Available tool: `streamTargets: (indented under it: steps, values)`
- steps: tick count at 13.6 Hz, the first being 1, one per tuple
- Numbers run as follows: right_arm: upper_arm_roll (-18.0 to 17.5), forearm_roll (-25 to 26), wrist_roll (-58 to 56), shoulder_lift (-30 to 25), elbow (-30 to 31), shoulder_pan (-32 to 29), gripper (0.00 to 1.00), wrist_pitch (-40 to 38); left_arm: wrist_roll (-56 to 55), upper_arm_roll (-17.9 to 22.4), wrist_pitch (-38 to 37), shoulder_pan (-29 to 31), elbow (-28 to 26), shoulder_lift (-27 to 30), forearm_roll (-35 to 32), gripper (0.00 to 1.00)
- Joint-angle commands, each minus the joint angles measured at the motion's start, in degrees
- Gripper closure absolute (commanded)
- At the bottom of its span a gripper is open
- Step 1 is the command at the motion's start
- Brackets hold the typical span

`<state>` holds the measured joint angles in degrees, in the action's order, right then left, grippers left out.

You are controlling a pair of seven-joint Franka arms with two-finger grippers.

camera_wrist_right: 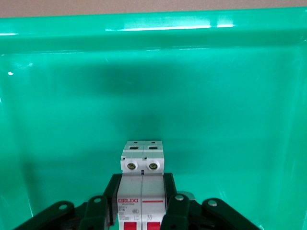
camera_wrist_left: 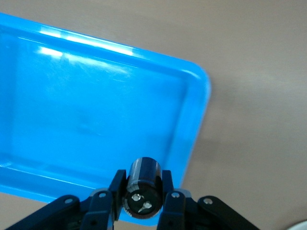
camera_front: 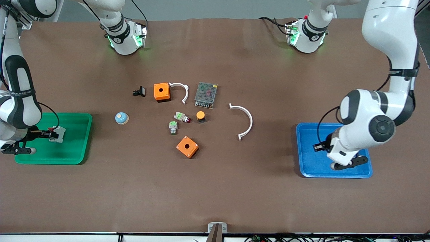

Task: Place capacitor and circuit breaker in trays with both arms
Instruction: 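Lower the breaker into the green tray while the left gripper carries the capacitor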

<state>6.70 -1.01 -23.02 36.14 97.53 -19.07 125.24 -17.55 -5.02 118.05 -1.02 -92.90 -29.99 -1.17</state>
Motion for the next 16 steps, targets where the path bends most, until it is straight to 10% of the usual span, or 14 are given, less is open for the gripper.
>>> streamTargets:
  steps: [1, 2, 16]
  values:
    - [-1.1, 1.0, -0.4, 0.6, -1.5, -1.1, 0.22, -0.4, 5.9, -0.7, 1.7, 4.0, -0.4, -1.9, -2.5, 0.99]
    - [-1.1, 0.9, -0.4, 0.4, -1.6, -1.5, 0.00, -0.6, 8.0, -0.7, 3.5, 5.8, -1.1, -2.7, -4.1, 0.99]
    - [-1.4, 0.4, 15.6, -29.5, 4.8, 11.0, 0.01, -26.0, 22.5, -0.7, 15.8, 14.2, -4.3, -8.2, -7.1, 0.90]
